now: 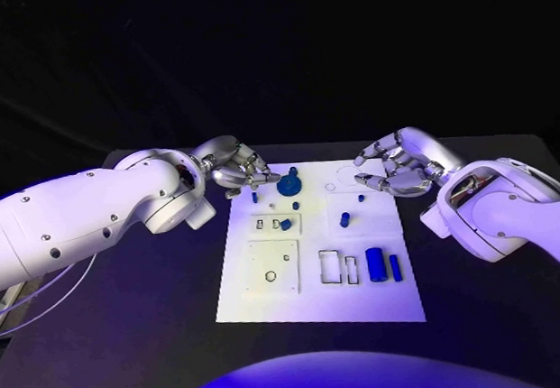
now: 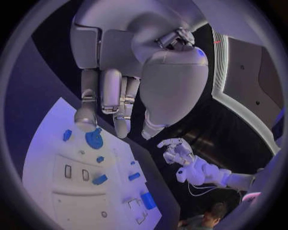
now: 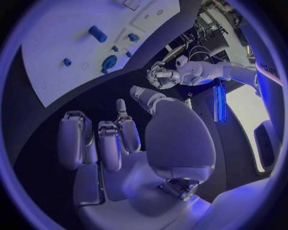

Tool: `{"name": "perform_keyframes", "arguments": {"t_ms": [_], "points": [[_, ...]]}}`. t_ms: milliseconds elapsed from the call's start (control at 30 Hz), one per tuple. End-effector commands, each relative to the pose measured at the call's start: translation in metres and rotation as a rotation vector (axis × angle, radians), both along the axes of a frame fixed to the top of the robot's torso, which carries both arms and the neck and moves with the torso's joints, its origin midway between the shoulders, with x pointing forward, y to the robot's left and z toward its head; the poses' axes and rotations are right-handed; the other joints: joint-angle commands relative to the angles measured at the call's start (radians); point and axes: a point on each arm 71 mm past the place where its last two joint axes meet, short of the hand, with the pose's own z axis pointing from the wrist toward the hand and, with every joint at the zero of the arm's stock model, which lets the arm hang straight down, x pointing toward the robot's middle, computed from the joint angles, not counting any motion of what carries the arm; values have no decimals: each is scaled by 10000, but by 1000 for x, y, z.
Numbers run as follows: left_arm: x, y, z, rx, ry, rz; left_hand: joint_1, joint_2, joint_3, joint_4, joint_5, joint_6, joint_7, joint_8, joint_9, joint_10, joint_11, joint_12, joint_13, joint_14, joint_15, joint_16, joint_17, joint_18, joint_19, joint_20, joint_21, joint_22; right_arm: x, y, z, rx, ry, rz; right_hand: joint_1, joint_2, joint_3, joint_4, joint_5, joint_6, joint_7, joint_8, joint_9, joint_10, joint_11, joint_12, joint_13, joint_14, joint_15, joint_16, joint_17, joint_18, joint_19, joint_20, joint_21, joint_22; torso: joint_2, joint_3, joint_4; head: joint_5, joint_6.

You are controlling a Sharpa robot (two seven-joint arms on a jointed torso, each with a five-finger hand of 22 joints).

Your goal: Assemble the parts on the task board

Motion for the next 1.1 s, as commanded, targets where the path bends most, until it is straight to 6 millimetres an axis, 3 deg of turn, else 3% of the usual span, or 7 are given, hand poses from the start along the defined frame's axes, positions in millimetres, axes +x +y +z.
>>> {"name": "perform_keyframes", "arguments": {"t_ms": [33, 167, 333, 533, 633, 800, 1100], "points": [[-7, -10, -4, 1692, 14, -1461, -182, 63, -98, 19, 17, -29, -13, -17, -8, 45, 64, -41, -39, 453, 50, -2, 1021, -26, 12, 54, -47, 19, 2, -4, 1, 638, 253, -169, -51, 25, 7, 40, 58, 55, 2, 57, 13, -74, 0, -59, 603, 1021, 36, 11, 2551, 97, -9, 13, -27, 1880, -37, 26, -30, -20, -8], [-11, -21, -6, 3110, 155, -2165, -416, 150, -258, 23, -35, 74, -52, 64, 54, 125, 37, -53, -92, 465, 32, 2, 1025, -21, 36, 51, -66, 36, 5, -12, 1, 639, 264, -367, -66, 20, 5, 51, 66, 45, 3, 55, 15, -100, 0, -86, 574, 1014, 36, 2, 2526, 103, -21, 13, -59, 1872, -88, 57, -48, -36, -5], [-8, -34, -7, 4681, 681, -2688, -805, 304, -584, 26, -235, 191, -122, 275, 305, 211, -13, -42, -142, 471, -8, -9, 1009, -18, 71, 21, -115, 58, 8, -17, 0, 602, 300, -519, -80, 11, 0, 59, 73, 36, 3, 54, 18, -126, 1, -114, 545, 1006, 37, -11, 2495, 111, -38, 13, -103, 1859, -142, 66, -92, -41, 23], [4, -50, -8, 6319, 1662, -3329, -804, 487, -734, 15, -126, 142, -169, 453, 618, 297, -59, 103, -72, 493, -46, 28, 1059, -18, 91, -14, -160, 78, 11, -20, -1, 538, 312, -622, -82, 9, -1, 60, 76, 34, 3, 54, 19, -133, 1, -122, 537, 1004, 37, -14, 2487, 112, -39, 13, -107, 1858, -206, 77, -155, -24, 53], [10, -55, -8, 6653, 2059, -3537, -655, 554, -779, 9, 97, -92, -134, 383, 725, 276, -42, 180, -19, 497, -38, 42, 1073, -23, 104, -19, -182, 97, 12, -21, -1, 518, 325, -647, -83, 3, 2, 59, 96, 26, 2, 54, 21, -144, 0, -134, 525, 999, 36, -20, 2471, 117, -50, 13, -135, 1851, -218, 78, -177, -19, 57], [20, -67, -7, 7020, 2415, -3715, -705, 636, -855, 18, 67, -208, -100, 334, 790, 288, -17, 271, 38, 560, -19, 161, 1242, -58, 201, -8, -53, 206, 13, -21, -2, 483, 364, -677, -82, 1, 4, 59, 111, 22, 1, 55, 23, -151, -1, -141, 517, 1001, 36, -18, 2476, 118, -51, 12, -139, 1849, -222, 86, -212, -47, 71], [30, -78, -6, 7359, 2711, -3914, -902, 772, -1060, 21, -114, -277, -80, 318, 927, 245, 6, 405, 134, 608, 1, 258, 1366, -85, 301, 11, 67, 327, 15, -22, -3, 463, 436, -737, -96, -4, 4, 69, 139, 14, 3, 56, 28, -155, 0, -146, 513, 996, 35, -25, 2459, 122, -59, 12, -165, 1842, -208, 82, -171, -75, 54]]}}
